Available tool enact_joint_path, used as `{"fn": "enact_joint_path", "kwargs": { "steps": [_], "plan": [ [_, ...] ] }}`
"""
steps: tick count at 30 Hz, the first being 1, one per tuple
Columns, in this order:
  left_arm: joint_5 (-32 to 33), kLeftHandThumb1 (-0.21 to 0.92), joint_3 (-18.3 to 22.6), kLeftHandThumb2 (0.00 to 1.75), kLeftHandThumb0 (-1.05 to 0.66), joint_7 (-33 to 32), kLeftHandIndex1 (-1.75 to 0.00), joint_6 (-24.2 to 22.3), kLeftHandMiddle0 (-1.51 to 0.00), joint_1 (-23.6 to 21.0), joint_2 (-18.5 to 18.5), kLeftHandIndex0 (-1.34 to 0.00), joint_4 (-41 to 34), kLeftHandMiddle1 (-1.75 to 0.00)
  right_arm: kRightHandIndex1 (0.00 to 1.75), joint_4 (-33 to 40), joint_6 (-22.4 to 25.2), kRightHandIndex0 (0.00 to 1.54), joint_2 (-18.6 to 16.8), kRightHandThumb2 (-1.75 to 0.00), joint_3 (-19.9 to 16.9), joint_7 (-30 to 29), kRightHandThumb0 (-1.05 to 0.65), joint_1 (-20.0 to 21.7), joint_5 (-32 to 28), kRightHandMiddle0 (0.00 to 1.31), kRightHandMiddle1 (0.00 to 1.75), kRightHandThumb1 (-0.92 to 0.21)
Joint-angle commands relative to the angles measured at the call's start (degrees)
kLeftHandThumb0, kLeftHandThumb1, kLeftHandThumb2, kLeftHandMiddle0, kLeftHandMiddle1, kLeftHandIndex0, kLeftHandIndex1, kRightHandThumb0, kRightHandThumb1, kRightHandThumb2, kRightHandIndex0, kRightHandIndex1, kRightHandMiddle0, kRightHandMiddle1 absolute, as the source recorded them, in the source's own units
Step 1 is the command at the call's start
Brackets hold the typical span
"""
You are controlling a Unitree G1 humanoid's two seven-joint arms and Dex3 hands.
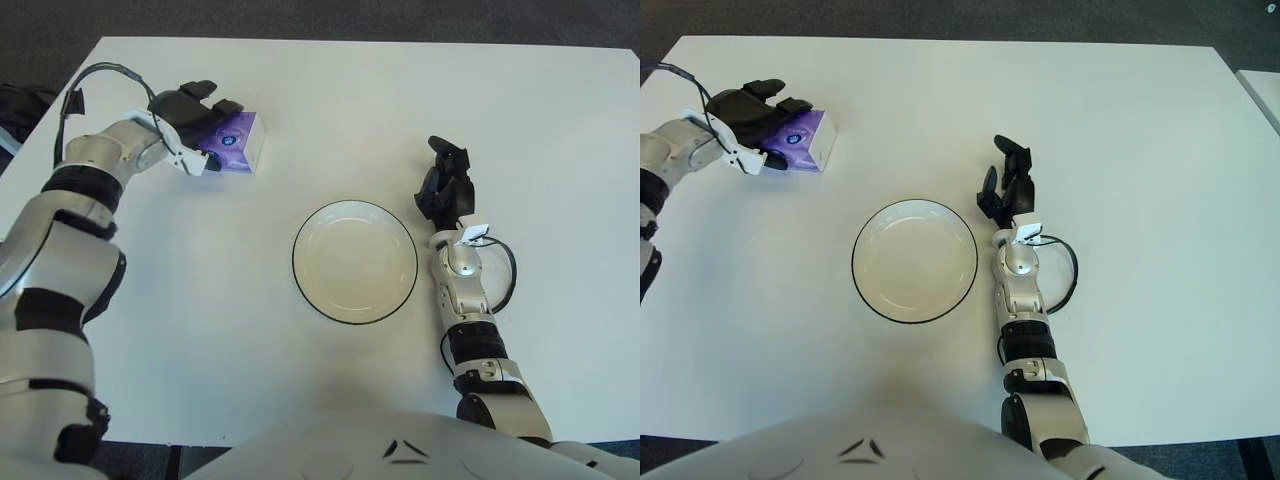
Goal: Put the tissue paper into the plate.
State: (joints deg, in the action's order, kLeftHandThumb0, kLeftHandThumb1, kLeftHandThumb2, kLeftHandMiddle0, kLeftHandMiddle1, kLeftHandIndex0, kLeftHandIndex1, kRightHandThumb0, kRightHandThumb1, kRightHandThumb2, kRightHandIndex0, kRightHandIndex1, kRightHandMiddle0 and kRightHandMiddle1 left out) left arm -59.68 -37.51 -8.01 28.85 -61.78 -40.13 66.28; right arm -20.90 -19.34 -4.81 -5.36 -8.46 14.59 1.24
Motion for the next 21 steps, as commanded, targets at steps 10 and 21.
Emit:
{"fn": "enact_joint_path", "kwargs": {
  "steps": [10, 21],
  "plan": [
    [-1.2, 0.92, -5.5, 0.4, -0.98, 3.2, -0.34, -4.7, -0.2, -1.2, 6.0, 0.0, 6.8, -0.02, 0.01, -4.8, 3.1, 0.5, -0.3, -0.86, -0.5, 0.2, -0.56, -6.0, -0.9, 0.0, 0.9, -0.92],
    [-0.1, 0.92, -7.2, 0.37, -0.96, 3.4, -0.27, -8.4, -0.21, -0.8, 8.3, 0.0, 9.4, -0.01, 0.0, -4.2, 2.9, 0.49, -0.4, -0.85, -0.5, 0.0, -0.56, -6.5, -0.9, 0.0, 0.89, -0.92]
  ]
}}
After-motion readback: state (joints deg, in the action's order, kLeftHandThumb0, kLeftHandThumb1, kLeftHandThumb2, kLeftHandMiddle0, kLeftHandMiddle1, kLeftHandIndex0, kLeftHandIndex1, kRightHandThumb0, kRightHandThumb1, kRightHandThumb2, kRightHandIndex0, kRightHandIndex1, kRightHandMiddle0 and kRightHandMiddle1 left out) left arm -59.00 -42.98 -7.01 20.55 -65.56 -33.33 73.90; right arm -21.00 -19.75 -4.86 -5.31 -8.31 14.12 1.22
